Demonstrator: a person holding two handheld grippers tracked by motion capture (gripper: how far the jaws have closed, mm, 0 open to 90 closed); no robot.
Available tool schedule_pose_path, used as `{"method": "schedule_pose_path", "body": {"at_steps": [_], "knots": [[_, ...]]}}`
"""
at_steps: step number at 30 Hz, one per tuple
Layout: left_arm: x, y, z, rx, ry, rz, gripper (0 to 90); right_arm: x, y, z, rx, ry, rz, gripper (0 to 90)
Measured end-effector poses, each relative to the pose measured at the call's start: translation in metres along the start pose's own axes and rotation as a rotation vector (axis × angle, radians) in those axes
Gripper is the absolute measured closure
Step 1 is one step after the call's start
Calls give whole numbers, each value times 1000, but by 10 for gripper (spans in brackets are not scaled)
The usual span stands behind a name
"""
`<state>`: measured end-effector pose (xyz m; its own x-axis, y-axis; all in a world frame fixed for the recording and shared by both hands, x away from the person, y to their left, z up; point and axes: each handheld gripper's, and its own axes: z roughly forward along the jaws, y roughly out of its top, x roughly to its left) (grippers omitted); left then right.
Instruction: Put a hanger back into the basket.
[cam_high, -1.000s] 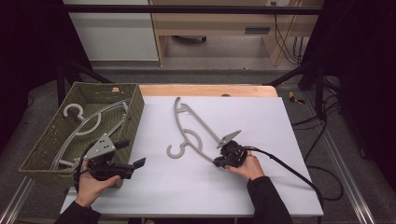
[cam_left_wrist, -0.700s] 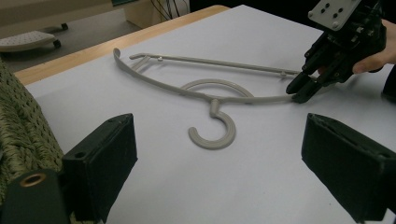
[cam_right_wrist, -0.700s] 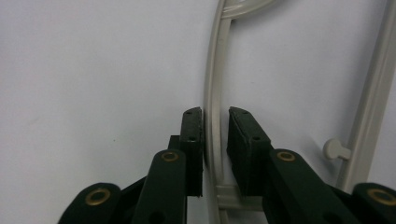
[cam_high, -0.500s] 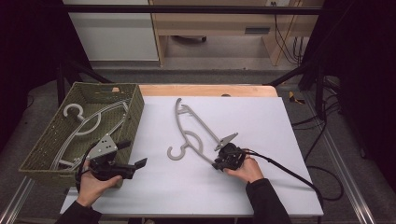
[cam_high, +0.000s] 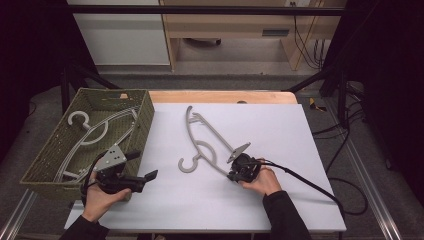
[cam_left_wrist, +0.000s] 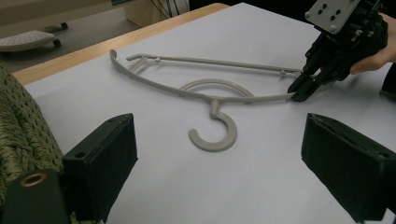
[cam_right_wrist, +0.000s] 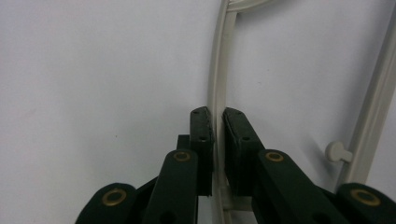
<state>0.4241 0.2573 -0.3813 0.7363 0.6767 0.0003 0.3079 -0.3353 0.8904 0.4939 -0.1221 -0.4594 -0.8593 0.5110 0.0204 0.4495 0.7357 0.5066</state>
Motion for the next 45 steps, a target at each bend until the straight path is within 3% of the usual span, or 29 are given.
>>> {"method": "schedule_pose_path", "body": {"at_steps": [8,15,24,35,45], "knots": [[0,0,-2,-5,6,2,102,-1,1,-10,-48,31,46,831],[1,1,-5,-10,8,7,103,-1,2,-27,-97,67,29,832],[-1,4,-6,3,-7,42,97,4,-4,-58,-152,160,-9,831],[-6,7,5,59,-18,124,91,14,-10,-77,-159,242,-83,831],[-14,15,25,146,-13,248,93,20,-15,-85,-153,301,-122,831]]}}
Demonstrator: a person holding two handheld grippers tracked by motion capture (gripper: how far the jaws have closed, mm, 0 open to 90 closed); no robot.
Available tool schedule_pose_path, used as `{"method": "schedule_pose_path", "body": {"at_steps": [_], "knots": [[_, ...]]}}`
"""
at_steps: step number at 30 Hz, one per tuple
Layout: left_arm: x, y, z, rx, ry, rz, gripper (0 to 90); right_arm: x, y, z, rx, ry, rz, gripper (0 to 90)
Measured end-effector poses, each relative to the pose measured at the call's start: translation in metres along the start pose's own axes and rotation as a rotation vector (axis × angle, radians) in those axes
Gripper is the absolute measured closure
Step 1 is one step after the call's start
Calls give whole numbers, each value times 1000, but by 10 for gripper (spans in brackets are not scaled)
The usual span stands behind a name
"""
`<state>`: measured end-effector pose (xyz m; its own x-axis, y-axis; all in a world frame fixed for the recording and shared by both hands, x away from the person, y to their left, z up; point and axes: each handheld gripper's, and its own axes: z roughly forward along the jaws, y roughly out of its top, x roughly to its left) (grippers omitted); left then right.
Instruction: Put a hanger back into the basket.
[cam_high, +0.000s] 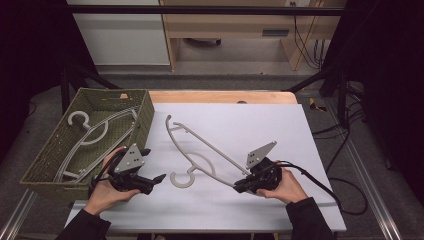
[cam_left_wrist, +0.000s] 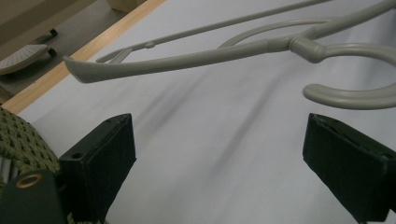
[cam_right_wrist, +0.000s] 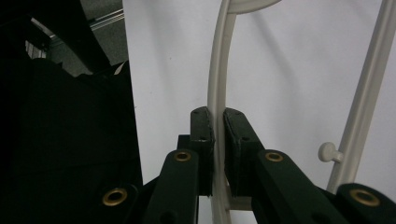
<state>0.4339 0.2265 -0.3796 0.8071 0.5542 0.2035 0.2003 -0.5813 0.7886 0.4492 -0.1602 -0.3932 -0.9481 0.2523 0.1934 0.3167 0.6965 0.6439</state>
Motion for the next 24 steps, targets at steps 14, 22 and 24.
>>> {"method": "schedule_pose_path", "body": {"at_steps": [14,22,24], "knots": [[-20,9,14,91,15,200,144,12,-4,-1,40,92,-29,831],[-34,14,25,136,28,379,202,17,-6,-3,45,133,-44,830],[-37,14,26,138,29,404,220,19,-7,-3,50,139,-40,830]]}}
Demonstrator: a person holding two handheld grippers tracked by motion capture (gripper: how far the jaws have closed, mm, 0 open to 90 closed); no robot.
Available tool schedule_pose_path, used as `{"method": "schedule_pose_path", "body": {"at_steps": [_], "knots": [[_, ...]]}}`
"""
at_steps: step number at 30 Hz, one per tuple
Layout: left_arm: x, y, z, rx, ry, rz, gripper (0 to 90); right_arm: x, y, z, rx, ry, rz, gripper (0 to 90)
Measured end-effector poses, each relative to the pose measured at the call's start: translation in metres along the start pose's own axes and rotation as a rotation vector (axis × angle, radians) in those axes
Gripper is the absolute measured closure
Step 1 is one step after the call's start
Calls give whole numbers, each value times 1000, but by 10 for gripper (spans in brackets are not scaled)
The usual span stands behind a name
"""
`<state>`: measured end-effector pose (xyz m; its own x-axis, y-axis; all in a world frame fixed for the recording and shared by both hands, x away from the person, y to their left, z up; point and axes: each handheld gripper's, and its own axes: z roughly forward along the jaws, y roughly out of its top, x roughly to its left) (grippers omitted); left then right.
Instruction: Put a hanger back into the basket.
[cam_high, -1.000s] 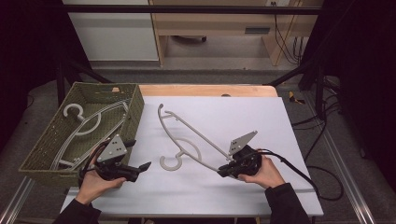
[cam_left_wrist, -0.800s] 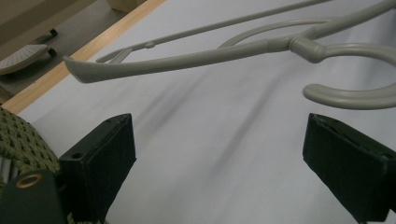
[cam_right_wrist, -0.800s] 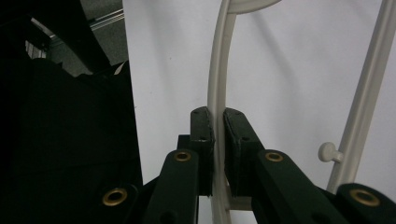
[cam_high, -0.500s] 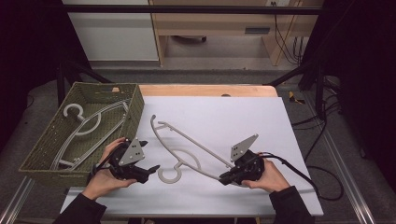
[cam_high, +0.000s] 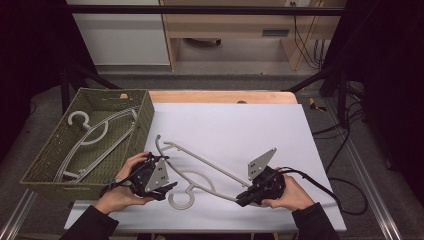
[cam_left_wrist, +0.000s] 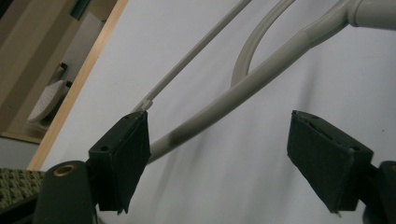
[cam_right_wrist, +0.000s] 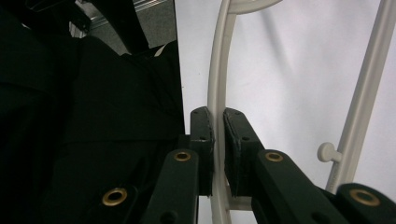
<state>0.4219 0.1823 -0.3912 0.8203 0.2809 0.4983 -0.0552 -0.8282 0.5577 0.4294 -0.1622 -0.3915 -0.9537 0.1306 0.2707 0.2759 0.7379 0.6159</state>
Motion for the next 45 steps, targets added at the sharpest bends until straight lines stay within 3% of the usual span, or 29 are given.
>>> {"method": "schedule_pose_path", "body": {"at_steps": [5,10,18,20,25,29,35,36,37,39,43,45], "knots": [[-3,0,3,2,2,55,322,1,-1,-1,-2,18,-14,831],[-2,-1,3,4,11,86,460,3,-1,0,6,39,-12,830],[-5,-3,6,27,25,139,586,3,-1,0,12,55,-23,830],[-5,-4,6,32,15,150,603,2,-2,-1,8,65,-25,830],[-8,-4,4,28,37,183,631,2,-3,-1,3,68,-19,829],[-8,-4,3,25,31,188,662,1,-5,-5,-17,62,-17,826],[-8,-3,0,15,59,184,730,-2,-8,-7,-47,58,-32,809],[-8,-4,0,2,68,172,748,-1,-8,-8,-59,70,-9,799],[-8,-3,0,-5,71,164,758,-2,-8,-8,-63,57,-8,795],[-7,-2,-3,34,87,197,766,-4,-8,-8,-54,48,9,792],[-9,-1,-1,36,92,173,778,-6,-10,-11,-88,10,13,785],[-9,-1,-1,42,89,160,788,-7,-10,-15,-118,-34,2,778]]}}
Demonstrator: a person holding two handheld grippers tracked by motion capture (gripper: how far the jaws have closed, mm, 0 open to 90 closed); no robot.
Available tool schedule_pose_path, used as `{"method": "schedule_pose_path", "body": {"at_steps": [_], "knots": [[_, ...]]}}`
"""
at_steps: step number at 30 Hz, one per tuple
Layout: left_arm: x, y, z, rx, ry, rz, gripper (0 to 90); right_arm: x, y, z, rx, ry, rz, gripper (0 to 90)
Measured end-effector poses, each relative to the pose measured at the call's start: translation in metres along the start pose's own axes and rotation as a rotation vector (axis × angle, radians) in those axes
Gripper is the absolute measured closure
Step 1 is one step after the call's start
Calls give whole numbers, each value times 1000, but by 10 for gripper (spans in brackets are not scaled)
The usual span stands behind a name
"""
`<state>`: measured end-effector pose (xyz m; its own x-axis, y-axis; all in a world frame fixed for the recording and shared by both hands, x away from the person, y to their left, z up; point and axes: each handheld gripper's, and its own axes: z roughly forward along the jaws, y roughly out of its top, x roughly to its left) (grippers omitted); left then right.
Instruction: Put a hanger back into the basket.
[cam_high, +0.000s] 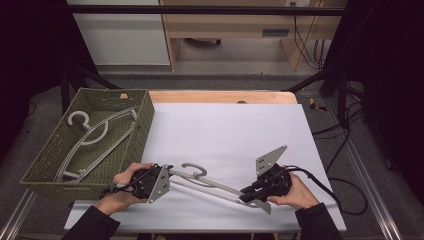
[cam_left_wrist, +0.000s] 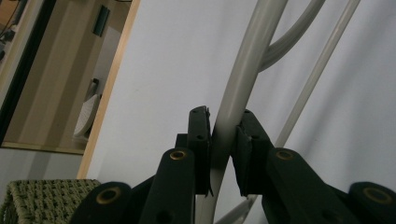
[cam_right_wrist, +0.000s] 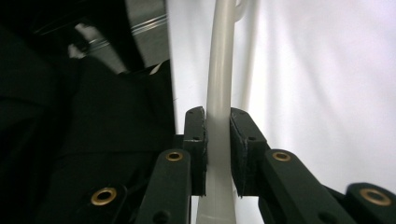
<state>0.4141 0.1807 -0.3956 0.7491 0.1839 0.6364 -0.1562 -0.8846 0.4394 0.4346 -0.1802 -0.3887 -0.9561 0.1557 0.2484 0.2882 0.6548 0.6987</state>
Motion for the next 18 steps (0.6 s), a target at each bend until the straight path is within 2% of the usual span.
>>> {"method": "schedule_pose_path", "body": {"at_steps": [3,6,9,14,18], "knots": [[0,2,-1,0,-20,-25,812,-3,-2,-6,-47,-78,17,766],[0,5,-1,-3,-23,-53,817,-8,-6,-9,-78,-162,31,760],[-1,8,0,2,-31,-87,819,-10,-8,-11,-103,-214,38,729],[0,11,-1,10,-27,-155,819,-10,-7,-14,-162,-288,51,614],[-1,12,0,27,-22,-210,819,-9,-7,-14,-217,-400,54,509]]}}
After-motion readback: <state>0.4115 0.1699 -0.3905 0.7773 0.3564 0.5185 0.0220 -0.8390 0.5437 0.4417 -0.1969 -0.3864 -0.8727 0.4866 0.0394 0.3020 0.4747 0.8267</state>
